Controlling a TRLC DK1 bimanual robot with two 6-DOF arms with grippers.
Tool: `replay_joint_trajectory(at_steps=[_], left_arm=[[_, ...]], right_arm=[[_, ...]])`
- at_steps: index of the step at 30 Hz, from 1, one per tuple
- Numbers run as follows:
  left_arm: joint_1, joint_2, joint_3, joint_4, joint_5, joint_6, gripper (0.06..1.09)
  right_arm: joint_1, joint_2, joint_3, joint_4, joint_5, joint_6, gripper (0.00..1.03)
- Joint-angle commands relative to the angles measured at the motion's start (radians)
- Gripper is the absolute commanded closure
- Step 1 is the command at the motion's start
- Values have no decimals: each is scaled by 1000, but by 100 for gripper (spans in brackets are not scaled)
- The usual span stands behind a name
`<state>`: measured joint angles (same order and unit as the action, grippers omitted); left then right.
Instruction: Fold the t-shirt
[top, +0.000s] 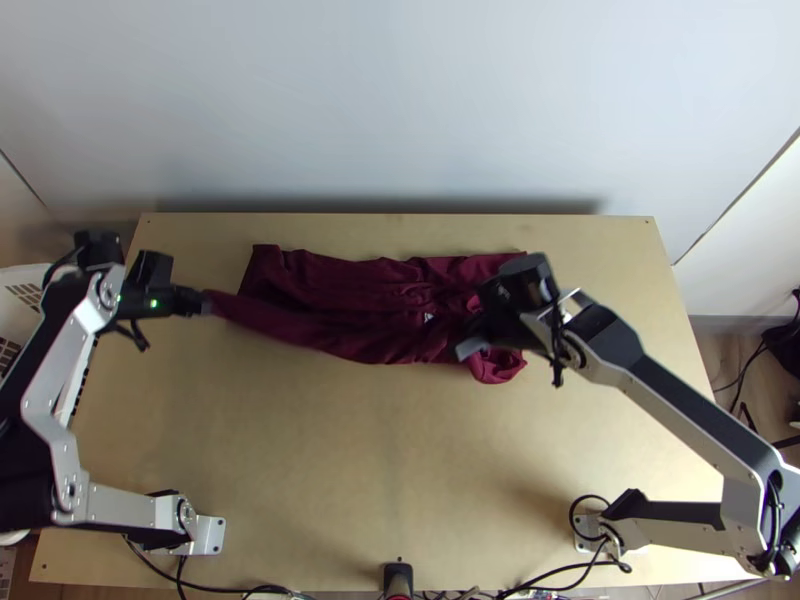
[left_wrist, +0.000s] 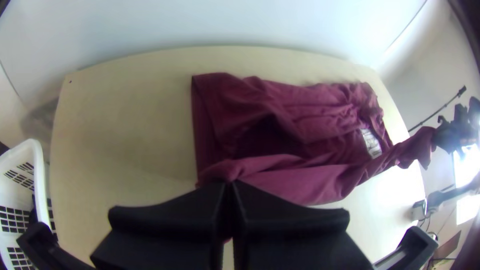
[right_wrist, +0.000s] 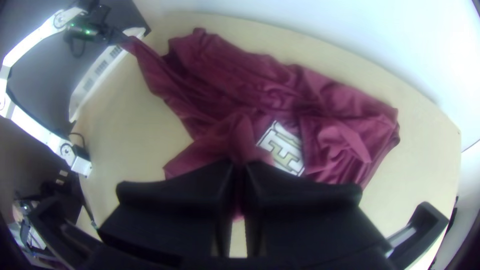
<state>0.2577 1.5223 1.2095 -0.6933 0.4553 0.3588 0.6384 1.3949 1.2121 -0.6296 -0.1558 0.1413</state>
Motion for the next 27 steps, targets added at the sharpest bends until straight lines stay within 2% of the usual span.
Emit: replay_joint_trajectory(at_steps=[1,11,17,21,27], left_arm=[[-37,170,213,18,-12,-161,105],[-86,453,515,-66,-61,-270,105],[-132,519,519,-75,-115,-271,105],[-135,575,536,-77,-147,-287,105],[-153,610,550,-92,-155,-299,105]], right_arm=[[-141,53,21,97,1,-55,99],[-247,193,27,237,1,-82,99],[-281,248,3,257,1,-106,99],[-329,266,-46,335,1,-120,99],[-356,296,-71,387,1,-121,99]])
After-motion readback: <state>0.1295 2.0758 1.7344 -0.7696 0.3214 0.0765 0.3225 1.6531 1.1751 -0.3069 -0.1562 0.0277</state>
